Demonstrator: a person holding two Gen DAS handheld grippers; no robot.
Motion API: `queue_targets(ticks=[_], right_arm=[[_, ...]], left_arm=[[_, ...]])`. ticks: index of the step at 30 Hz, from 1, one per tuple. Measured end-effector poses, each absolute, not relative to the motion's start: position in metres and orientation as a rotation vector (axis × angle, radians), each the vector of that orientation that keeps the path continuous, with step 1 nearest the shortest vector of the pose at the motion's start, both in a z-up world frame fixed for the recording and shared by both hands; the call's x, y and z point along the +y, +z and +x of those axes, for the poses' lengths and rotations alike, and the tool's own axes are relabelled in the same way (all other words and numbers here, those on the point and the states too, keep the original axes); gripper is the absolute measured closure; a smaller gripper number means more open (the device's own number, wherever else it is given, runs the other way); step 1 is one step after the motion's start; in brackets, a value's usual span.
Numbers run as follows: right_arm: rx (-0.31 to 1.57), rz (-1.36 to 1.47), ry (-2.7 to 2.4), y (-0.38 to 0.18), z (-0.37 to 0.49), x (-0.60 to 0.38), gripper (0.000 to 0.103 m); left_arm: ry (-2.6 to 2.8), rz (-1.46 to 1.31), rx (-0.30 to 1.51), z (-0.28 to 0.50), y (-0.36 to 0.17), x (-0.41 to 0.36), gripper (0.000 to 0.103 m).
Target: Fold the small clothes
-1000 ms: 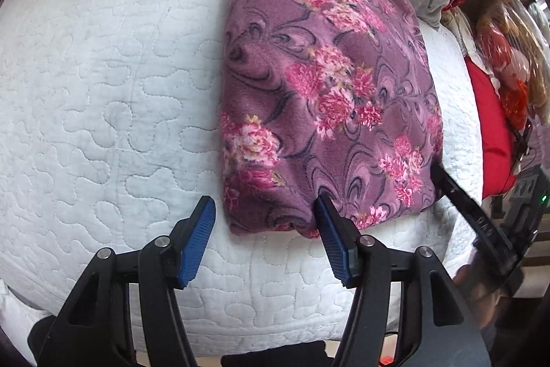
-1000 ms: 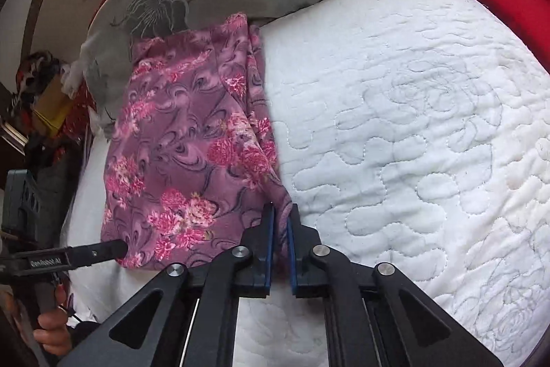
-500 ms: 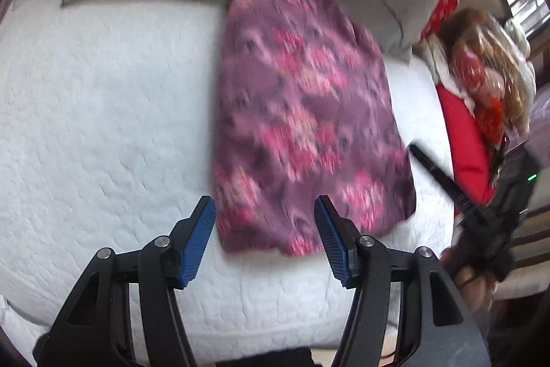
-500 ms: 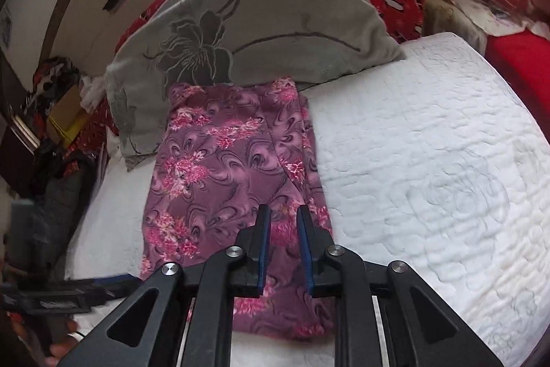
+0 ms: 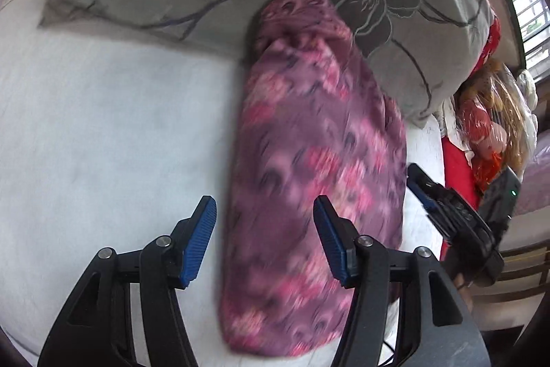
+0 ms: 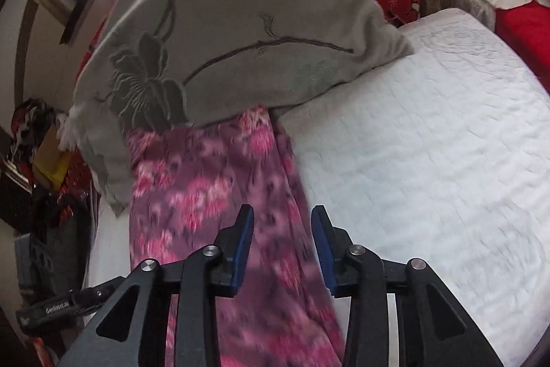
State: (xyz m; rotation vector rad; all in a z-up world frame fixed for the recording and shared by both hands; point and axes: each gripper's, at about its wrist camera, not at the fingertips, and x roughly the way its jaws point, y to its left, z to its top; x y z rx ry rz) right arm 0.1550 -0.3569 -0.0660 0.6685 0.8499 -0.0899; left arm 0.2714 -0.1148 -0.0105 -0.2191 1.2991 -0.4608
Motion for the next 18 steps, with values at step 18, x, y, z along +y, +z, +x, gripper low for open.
queue_targets(ticks=[18], right_arm=[[0.859, 0.531, -0.006, -0.068, 0.146, -0.341, 0.073]], left_arm=[[-0.345, -0.053, 1.203, 0.262, -0.027, -0.129, 0.032]])
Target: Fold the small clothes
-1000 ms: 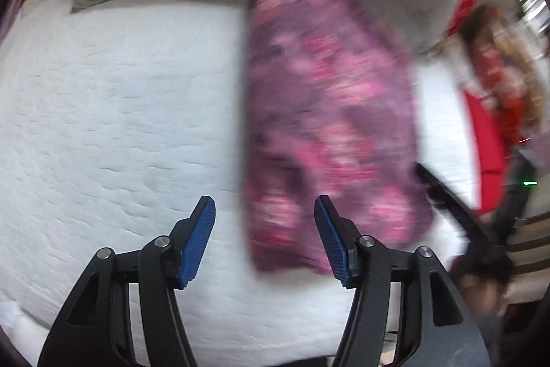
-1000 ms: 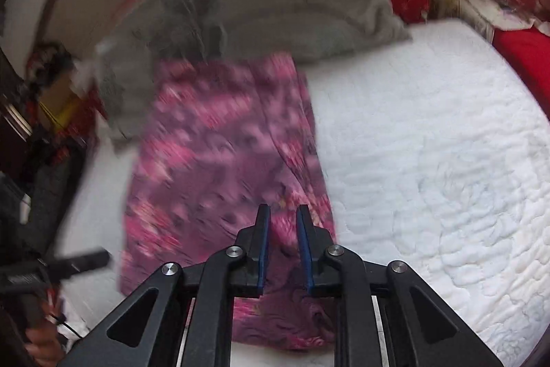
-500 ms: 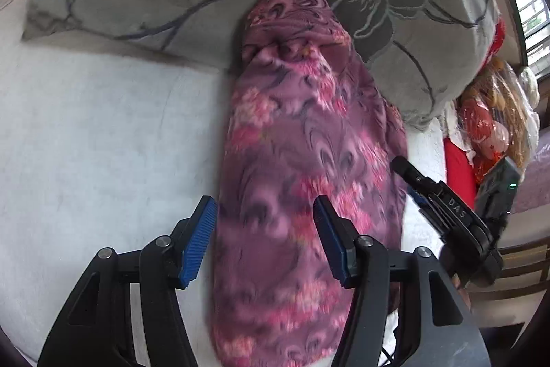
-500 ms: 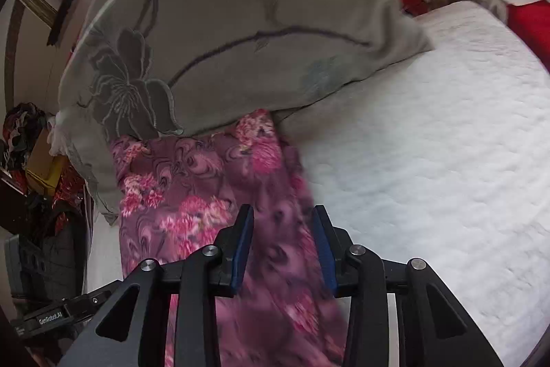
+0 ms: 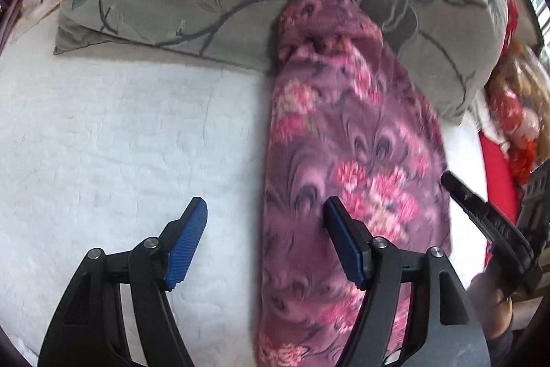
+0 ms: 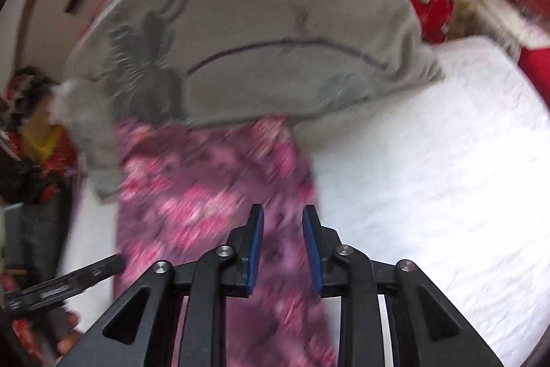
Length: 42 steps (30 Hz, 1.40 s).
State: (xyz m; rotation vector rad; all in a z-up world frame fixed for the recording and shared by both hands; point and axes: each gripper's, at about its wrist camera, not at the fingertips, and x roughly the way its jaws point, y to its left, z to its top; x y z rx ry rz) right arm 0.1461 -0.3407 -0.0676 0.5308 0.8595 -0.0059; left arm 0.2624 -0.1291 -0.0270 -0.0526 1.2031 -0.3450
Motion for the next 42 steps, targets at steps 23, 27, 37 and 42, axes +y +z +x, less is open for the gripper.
queue_targets(ticks=[23, 27, 37, 42], right_arm=[[0.899, 0.643, -0.100, -0.074, 0.105, -0.382, 0.051], [0.864, 0.750, -0.021, -0.091, 0.115, -0.375, 0.034], [0.910, 0.632, 0.081, -0.087, 0.151, -0.326, 0.037], [0.887, 0.530, 0.047, -0.071, 0.144, -0.307, 0.080]], left_arm=[[-0.438, -0.270, 1.324, 0.237, -0.031, -0.091, 0.033], [-0.518, -0.315, 1.378, 0.235, -0.044, -0.108, 0.033], [-0.548, -0.391, 1.397, 0.256, -0.050, -0.128, 0.042], [-0.545, -0.347, 1.358, 0.248, -0.037, -0.118, 0.078]])
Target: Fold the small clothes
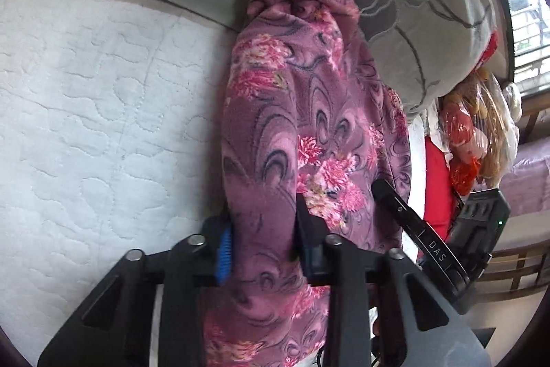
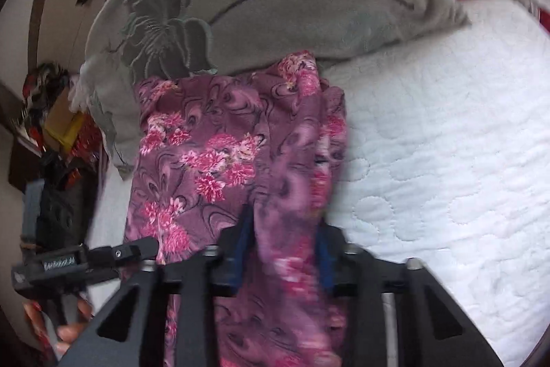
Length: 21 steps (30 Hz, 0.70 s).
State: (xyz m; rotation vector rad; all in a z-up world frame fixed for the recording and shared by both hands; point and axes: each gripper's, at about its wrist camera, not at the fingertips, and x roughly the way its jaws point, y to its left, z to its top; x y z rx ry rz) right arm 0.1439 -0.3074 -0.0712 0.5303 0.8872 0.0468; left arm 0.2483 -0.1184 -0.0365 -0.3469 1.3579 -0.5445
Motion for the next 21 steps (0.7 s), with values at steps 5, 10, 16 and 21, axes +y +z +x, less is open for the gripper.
queue_targets(ticks=[5, 10, 16, 21], right_arm=[[0.839, 0.388, 0.009, -0.036, 0.127, -0.279, 0.082], [0.818, 0.332, 0.030, -0.024, 0.116, -0.273, 0.082], [0.815, 0.334, 0.069, -0.028, 0.106, -0.263, 0.082], [0.875, 0.353, 0.117, -0.046, 0.096, -0.231, 0.082]], left_arm=[[-0.530, -0.296, 1.305, 0.232, -0.014, -0.114, 0.080], [-0.527, -0.289, 1.261, 0.211, 0.009, -0.085, 0.080], [-0.508, -0.268, 1.253, 0.174, 0.016, -0.034, 0.080], [-0.478, -0.283, 1.295, 0.146, -0.006, -0.001, 0.079]])
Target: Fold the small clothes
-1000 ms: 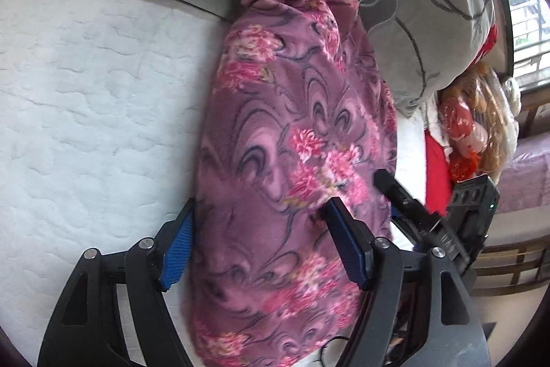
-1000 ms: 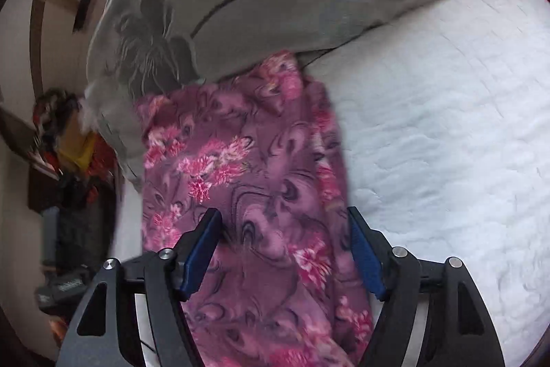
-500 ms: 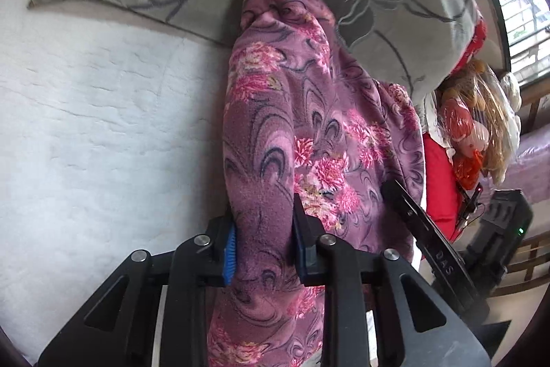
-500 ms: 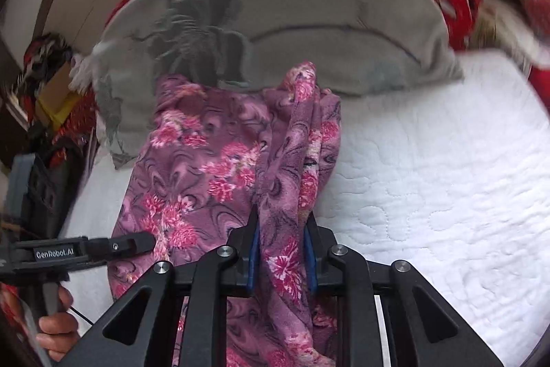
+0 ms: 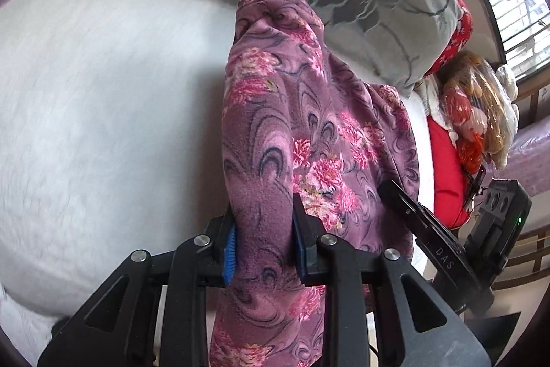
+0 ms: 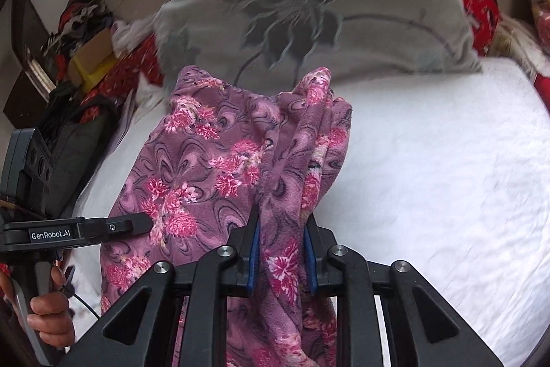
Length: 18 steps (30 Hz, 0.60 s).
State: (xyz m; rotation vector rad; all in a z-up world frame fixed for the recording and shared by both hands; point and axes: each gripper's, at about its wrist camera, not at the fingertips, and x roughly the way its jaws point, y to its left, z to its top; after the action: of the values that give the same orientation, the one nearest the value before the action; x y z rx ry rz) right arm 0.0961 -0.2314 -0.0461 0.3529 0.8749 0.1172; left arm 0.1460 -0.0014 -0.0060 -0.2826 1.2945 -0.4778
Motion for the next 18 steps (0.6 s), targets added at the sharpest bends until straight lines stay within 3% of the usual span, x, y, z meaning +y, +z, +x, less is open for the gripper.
queue_targets(ticks=[2, 5, 12, 18], right_arm=[[0.933, 0.354, 0.124, -0.066, 0.092, -0.222, 0.080], [1.044, 0.292, 0.068, -0.097, 0.090, -0.214, 0.070], [0.895, 0.380, 0.008, -0.060, 0.093, -0.244, 0.067], [0.800, 0.255, 0.060, -0.050, 0.130, -0.220, 0.071]], left_arm=[[-0.446, -0.288, 1.341, 0.140, -0.026, 0.010, 0.077], [-0.450, -0.346, 1.370, 0.138, -0.041, 0.027, 0.069], [-0.466, -0.234, 1.166, 0.155, 0.014, 0.023, 0.070], [-0.432, -0.037, 1.130, 0.202, 0.004, -0.038, 0.070]])
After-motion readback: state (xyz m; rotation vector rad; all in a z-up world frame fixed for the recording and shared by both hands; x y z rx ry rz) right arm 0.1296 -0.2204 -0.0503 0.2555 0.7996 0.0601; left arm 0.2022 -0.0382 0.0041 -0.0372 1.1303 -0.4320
